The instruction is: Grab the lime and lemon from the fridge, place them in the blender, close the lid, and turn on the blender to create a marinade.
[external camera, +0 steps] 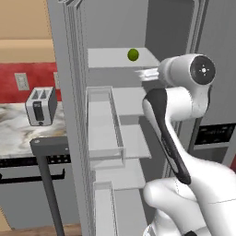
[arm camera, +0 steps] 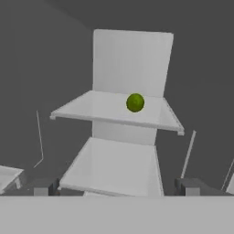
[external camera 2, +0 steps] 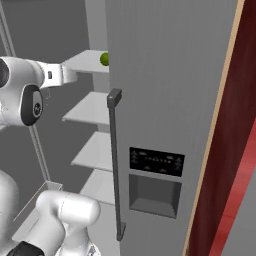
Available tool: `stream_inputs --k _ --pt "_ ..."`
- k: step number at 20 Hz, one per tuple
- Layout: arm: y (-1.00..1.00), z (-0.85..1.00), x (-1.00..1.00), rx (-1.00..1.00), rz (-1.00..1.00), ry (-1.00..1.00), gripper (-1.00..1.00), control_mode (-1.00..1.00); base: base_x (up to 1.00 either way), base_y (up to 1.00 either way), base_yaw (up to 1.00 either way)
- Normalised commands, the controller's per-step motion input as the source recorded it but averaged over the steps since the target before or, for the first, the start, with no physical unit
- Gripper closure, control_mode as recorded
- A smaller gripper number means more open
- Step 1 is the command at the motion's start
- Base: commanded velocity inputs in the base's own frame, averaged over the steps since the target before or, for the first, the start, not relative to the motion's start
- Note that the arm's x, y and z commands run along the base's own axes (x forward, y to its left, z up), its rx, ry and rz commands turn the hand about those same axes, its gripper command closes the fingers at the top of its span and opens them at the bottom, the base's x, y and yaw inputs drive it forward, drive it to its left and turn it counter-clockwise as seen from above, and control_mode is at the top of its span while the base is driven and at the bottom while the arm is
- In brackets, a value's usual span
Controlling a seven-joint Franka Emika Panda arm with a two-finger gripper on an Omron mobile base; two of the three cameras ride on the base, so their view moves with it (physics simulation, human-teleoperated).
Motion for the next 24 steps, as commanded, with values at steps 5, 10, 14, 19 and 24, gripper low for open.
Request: stream_inputs --k 5,10,14,19,24 --pt "0.00 0.38 0.70 0.00 -0.11 0.07 -1.00 -1.00 0.00 0.00 0.00" --pt "-0.04 0.09 0.80 0.00 -0.01 0.12 -1.00 -1.00 0.00 0.00 0.00" --pt "-0.04 -0.07 0.68 0.00 0.00 0.12 -1.00 -1.00 0.00 0.00 0.00" --pt "-0.13 -0.18 0.60 0.00 0.00 0.09 -1.00 -1.00 0.00 0.00 0.00" --pt "-0.14 -0.20 0.58 0.00 0.00 0.05 -1.00 -1.00 0.00 0.00 0.00"
